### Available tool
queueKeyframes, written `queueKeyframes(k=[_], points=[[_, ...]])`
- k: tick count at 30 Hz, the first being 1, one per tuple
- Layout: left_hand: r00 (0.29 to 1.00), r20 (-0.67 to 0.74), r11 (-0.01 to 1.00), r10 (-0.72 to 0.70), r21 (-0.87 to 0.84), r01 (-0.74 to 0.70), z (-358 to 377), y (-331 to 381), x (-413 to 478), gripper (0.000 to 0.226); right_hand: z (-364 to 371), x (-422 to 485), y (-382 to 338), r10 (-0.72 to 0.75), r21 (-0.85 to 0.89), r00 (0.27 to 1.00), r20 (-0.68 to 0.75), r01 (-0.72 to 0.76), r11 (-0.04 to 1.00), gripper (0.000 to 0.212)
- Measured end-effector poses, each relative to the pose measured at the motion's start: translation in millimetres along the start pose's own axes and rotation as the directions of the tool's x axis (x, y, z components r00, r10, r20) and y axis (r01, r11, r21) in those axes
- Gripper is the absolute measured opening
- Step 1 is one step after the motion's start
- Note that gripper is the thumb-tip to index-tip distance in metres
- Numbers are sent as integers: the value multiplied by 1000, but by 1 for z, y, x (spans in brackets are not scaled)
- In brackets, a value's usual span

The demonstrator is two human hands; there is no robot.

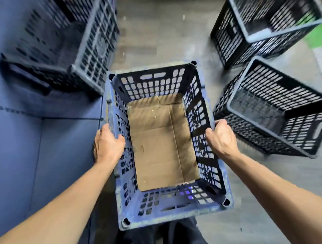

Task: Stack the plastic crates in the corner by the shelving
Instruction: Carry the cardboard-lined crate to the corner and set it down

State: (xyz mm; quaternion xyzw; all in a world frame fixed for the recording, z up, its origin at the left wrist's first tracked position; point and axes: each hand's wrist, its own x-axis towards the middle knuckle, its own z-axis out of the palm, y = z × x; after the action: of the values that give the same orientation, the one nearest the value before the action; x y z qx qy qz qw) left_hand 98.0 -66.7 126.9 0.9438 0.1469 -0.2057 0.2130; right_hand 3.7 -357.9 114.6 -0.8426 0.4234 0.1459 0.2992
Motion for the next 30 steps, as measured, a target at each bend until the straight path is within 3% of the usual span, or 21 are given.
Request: queueKeyframes(k=[4,12,17,23,26,30], points=[[987,-58,988,147,45,-144,-84,64,-42,56,-92,-34,-28,-103,-33,990,-98,100,994,26],[890,-258,926,376,62,-374,-221,148,-132,42,-254,-111,-70,-335,-63,899,-281,331,941,14],[852,-311,903,421,49,-428,-274,173,-166,14,-319,-143,-87,-406,-25,853,-326,422,906,14],[835,-346,892,429,17,-451,-314,188,-196,10,-359,-170,-106,-400,17,849,-346,431,902,16],[833,-348,887,430,-9,-462,-335,194,-202,20,-372,-183,-115,-420,8,844,-335,448,894,17],[829,-370,888,419,-23,-459,-362,194,-186,9,-384,-201,-133,-437,36,816,-378,485,874,20]])
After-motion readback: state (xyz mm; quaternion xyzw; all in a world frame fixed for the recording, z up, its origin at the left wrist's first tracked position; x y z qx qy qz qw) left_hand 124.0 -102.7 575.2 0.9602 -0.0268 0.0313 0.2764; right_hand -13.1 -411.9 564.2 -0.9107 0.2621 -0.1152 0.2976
